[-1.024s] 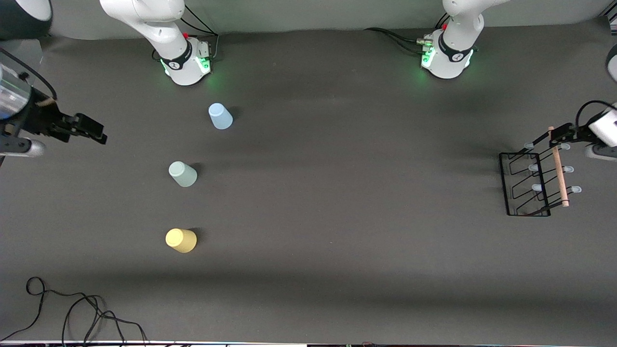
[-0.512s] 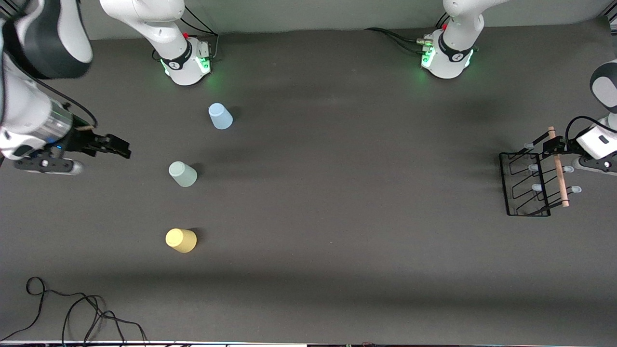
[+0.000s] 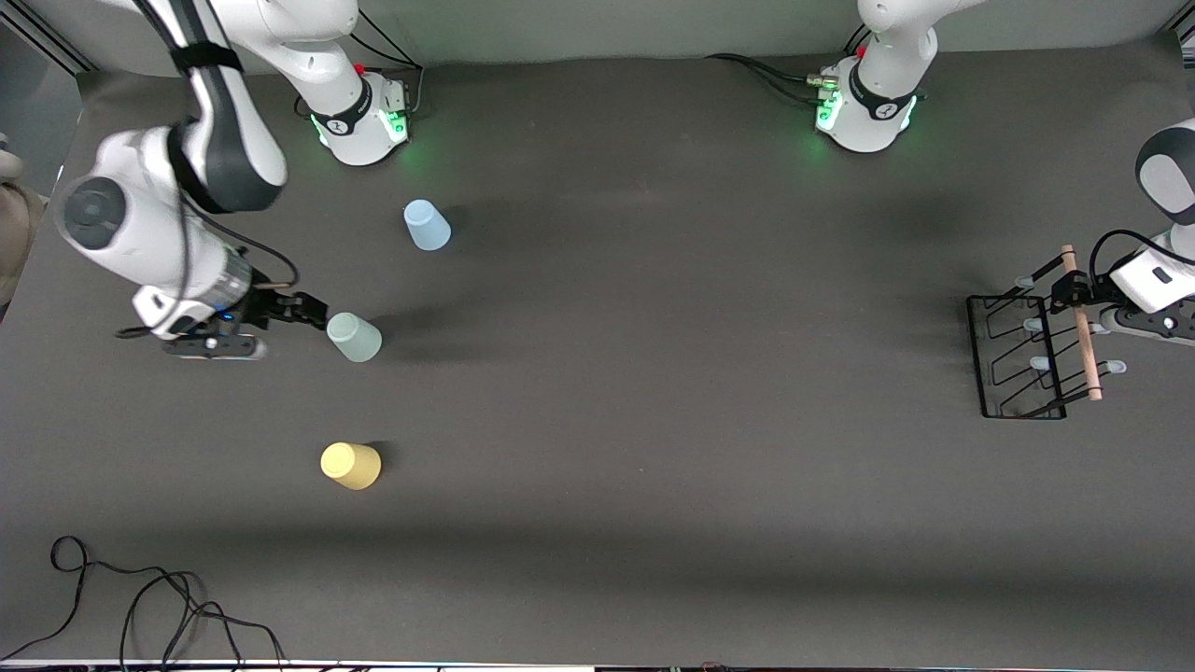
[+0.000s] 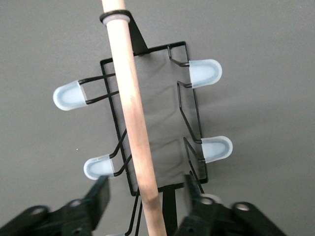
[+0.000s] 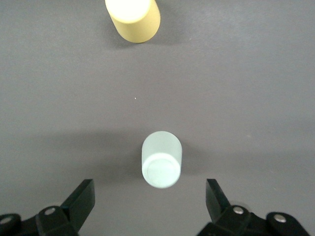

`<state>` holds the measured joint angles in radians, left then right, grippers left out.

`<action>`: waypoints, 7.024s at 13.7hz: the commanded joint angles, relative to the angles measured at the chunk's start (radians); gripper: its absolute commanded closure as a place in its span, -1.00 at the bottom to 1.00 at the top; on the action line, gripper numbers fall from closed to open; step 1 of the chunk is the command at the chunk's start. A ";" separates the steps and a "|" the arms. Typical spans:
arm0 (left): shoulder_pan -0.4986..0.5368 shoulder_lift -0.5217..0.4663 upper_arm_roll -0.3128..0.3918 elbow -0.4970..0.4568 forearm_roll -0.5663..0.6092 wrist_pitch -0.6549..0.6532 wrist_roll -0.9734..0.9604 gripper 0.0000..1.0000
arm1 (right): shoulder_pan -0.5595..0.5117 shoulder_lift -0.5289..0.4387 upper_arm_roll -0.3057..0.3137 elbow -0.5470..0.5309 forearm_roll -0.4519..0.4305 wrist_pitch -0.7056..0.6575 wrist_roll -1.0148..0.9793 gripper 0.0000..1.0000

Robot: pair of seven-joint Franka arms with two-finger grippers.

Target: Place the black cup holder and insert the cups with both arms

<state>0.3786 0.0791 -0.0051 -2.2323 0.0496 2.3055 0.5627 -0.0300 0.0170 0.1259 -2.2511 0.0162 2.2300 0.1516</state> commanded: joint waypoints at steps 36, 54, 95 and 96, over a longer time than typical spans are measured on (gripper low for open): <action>-1.216 0.567 -0.018 1.148 -0.059 -0.572 -1.572 1.00 | 0.074 0.120 0.009 0.482 0.047 -0.625 0.066 0.34; -1.147 0.576 -0.019 1.050 -0.098 -0.426 -1.385 -1.00 | 0.329 0.173 0.011 0.495 0.171 -0.443 0.454 0.38; -0.399 -0.093 -0.015 0.628 -0.011 -0.794 -0.448 -1.00 | 0.240 0.685 -0.318 0.811 0.134 -0.136 -0.083 -0.96; -0.399 -0.093 -0.016 0.628 -0.011 -0.796 -0.452 -1.00 | 0.242 0.710 -0.312 0.808 0.165 -0.121 -0.081 -0.96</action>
<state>-0.0094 0.0148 -0.0253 -1.5763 0.0224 1.5026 0.0984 0.2117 0.6800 -0.1950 -1.4755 0.1582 2.0908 0.0845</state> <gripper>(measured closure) 0.000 0.018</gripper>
